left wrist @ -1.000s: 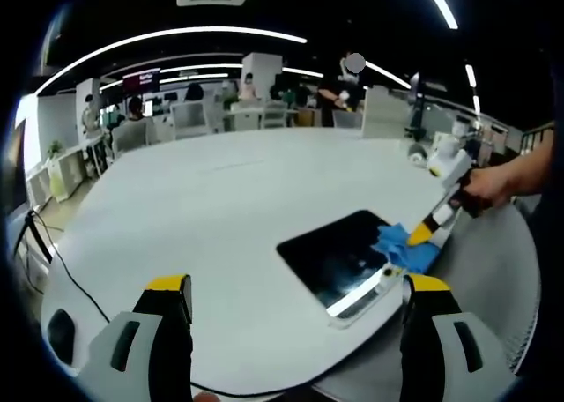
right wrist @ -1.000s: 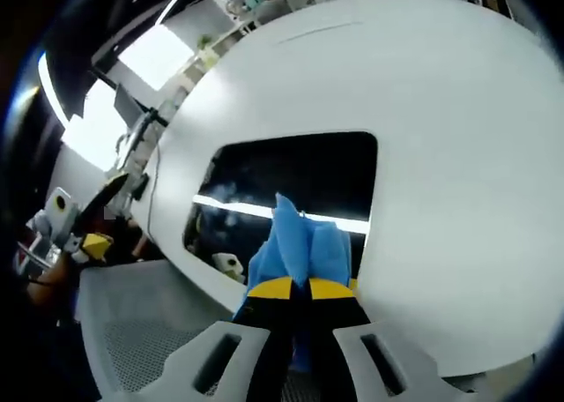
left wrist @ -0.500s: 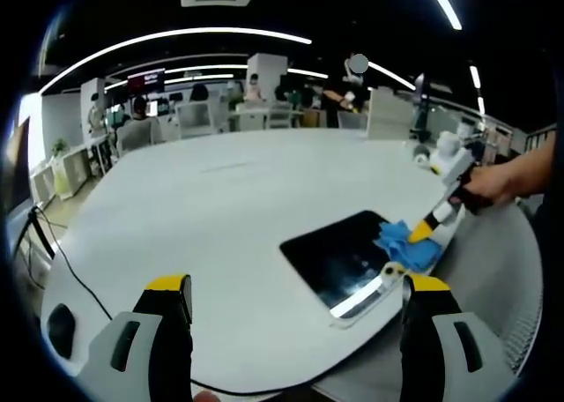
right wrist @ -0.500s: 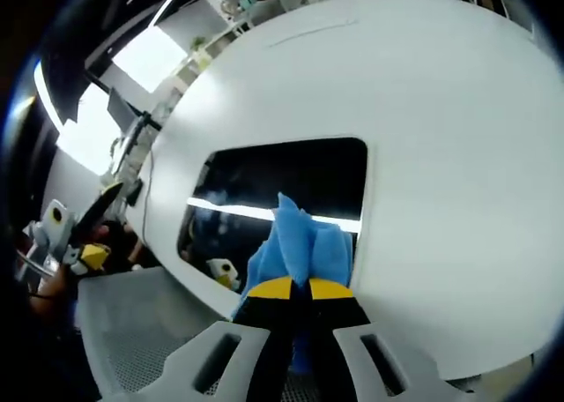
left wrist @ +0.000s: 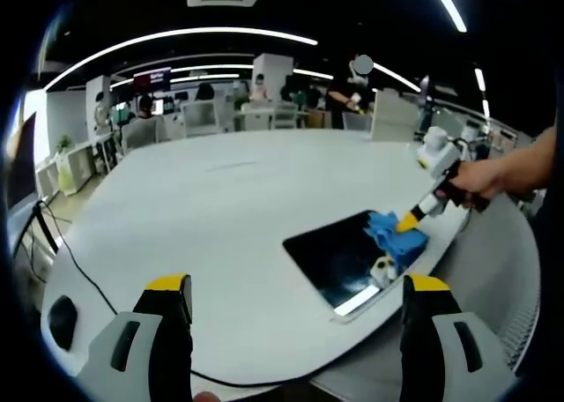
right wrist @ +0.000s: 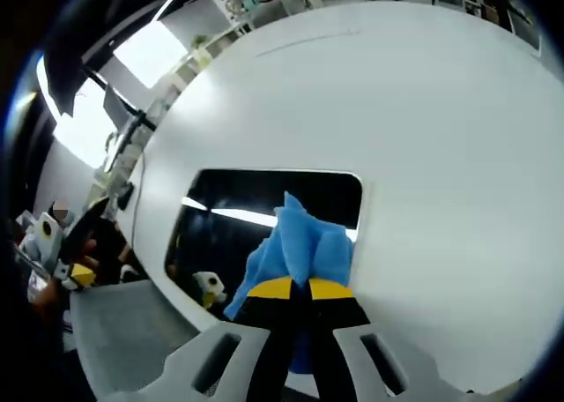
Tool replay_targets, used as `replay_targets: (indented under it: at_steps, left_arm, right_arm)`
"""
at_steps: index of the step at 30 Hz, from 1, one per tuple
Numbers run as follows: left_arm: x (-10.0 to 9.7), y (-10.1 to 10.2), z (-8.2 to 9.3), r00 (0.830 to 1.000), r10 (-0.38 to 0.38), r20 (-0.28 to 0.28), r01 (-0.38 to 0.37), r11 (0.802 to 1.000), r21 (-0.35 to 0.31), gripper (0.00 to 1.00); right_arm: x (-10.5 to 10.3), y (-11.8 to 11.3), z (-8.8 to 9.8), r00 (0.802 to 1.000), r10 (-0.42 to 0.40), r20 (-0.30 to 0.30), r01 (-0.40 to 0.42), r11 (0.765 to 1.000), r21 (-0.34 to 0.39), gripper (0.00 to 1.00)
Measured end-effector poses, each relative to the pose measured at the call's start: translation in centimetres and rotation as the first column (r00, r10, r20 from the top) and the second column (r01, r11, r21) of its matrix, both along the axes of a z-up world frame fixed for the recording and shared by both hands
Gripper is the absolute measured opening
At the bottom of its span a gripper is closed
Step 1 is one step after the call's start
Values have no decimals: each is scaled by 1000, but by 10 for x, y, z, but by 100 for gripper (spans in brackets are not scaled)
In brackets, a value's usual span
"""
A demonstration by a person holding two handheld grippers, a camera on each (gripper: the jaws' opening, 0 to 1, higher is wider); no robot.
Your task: Wipe the mirror surface with the cleaning cloth until all visible marks leave the cleaned area.
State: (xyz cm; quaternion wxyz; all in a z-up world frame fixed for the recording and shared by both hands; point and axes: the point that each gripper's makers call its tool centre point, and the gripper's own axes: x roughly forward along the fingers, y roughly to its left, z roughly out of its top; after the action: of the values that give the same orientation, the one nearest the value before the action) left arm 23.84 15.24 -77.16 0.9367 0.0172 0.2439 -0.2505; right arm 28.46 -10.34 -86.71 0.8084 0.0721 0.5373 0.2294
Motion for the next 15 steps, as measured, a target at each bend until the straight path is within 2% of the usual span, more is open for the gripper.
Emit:
replay_targets:
  at_steps: [15]
  left_arm:
    - [-2, -1, 3, 1000, 14, 6, -14, 1000, -2, 100]
  right_arm:
    - [36, 1, -1, 999, 24, 31, -23, 999, -36, 0]
